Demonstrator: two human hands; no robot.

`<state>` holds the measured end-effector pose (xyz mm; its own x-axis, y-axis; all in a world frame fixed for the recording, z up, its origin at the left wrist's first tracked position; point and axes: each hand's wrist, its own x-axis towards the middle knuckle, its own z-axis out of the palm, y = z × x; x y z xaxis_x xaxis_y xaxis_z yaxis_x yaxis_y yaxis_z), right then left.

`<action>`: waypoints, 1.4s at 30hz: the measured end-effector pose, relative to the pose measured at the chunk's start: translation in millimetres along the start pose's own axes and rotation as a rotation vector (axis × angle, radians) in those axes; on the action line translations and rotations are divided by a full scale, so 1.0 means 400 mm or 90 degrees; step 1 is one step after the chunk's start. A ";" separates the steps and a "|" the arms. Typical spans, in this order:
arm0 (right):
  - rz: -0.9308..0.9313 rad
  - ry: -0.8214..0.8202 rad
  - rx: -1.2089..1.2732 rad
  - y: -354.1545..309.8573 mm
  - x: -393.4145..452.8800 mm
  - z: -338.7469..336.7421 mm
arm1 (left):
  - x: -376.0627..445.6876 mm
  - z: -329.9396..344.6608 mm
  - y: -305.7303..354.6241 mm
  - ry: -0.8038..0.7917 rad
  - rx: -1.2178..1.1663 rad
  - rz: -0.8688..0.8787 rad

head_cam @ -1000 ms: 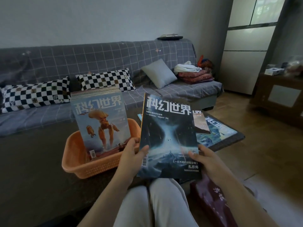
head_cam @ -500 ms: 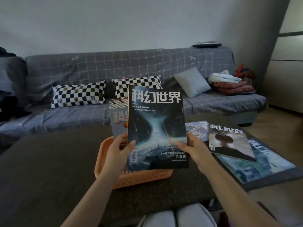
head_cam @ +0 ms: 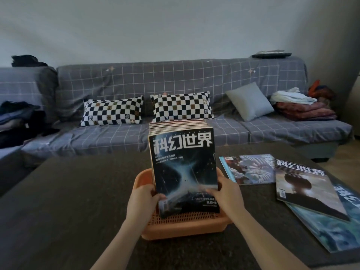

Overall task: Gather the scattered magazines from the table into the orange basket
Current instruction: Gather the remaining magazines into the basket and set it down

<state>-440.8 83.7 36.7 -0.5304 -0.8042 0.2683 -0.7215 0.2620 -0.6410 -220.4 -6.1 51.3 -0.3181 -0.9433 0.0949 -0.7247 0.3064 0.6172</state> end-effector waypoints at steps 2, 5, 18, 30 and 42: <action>-0.015 0.001 -0.039 0.004 -0.002 0.010 | 0.008 0.009 -0.006 -0.008 0.039 -0.011; 0.000 -0.015 -0.070 0.003 0.002 0.017 | 0.021 0.016 -0.011 -0.009 0.070 -0.021; -0.023 0.016 -0.086 0.008 0.006 0.043 | 0.019 0.035 -0.016 0.071 0.121 0.002; -0.092 -0.055 -0.049 0.008 0.026 0.037 | 0.030 0.039 -0.013 0.061 0.054 0.029; -0.077 -0.027 -0.012 0.017 0.039 0.053 | 0.021 0.027 -0.010 -0.018 -0.066 -0.002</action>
<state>-444.6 61.8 21.2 -0.4203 -0.8524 0.3112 -0.7876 0.1723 -0.5917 -226.7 -13.7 41.1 -0.3342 -0.9398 0.0708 -0.6588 0.2866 0.6956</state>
